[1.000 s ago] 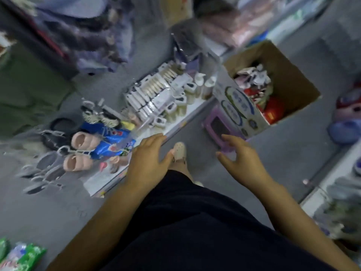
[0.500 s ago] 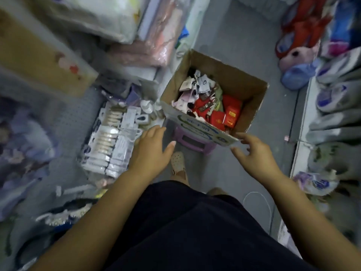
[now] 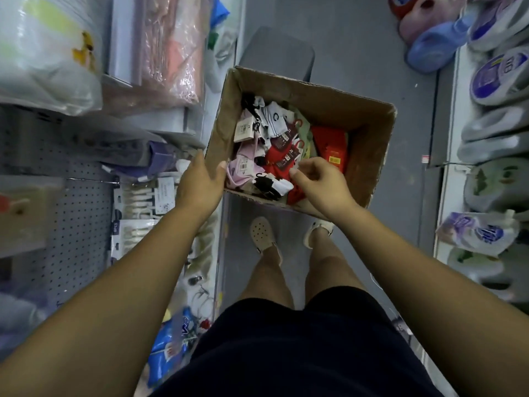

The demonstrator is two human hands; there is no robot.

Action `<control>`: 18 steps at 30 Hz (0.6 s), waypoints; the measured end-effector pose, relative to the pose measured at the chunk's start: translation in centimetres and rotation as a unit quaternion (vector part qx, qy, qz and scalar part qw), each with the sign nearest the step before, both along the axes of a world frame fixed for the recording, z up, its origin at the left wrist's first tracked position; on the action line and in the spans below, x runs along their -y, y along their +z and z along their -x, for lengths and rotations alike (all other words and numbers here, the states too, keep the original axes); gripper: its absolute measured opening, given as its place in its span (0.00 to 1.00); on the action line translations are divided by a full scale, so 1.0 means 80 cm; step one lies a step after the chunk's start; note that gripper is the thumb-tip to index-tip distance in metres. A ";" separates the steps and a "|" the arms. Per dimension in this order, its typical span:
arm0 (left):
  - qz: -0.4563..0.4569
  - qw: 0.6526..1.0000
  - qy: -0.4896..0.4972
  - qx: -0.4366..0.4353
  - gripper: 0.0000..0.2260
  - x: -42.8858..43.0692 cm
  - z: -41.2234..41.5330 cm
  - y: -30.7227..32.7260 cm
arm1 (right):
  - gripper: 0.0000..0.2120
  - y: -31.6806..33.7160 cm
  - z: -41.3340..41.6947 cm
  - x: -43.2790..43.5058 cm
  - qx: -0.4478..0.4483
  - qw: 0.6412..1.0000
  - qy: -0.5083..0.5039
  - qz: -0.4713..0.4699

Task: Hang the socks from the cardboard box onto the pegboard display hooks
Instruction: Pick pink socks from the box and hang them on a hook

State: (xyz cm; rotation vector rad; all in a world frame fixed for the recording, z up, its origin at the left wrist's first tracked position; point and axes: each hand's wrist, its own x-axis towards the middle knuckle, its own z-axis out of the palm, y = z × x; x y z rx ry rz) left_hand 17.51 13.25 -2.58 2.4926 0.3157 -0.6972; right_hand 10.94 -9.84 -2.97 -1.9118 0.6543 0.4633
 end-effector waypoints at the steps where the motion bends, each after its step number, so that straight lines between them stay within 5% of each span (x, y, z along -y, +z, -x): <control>1: 0.018 1.000 0.021 0.010 0.20 0.004 -0.002 -0.007 | 0.17 -0.012 -0.015 -0.005 -0.007 1.000 0.006 -0.008; 7: 0.093 0.974 0.181 0.105 0.12 0.000 -0.015 -0.043 | 0.24 -0.092 -0.111 -0.035 -0.034 0.998 0.049 0.009; 18: 0.119 0.954 0.233 0.147 0.09 -0.008 -0.008 -0.062 | 0.21 -0.158 -0.190 -0.082 -0.091 0.991 0.046 0.082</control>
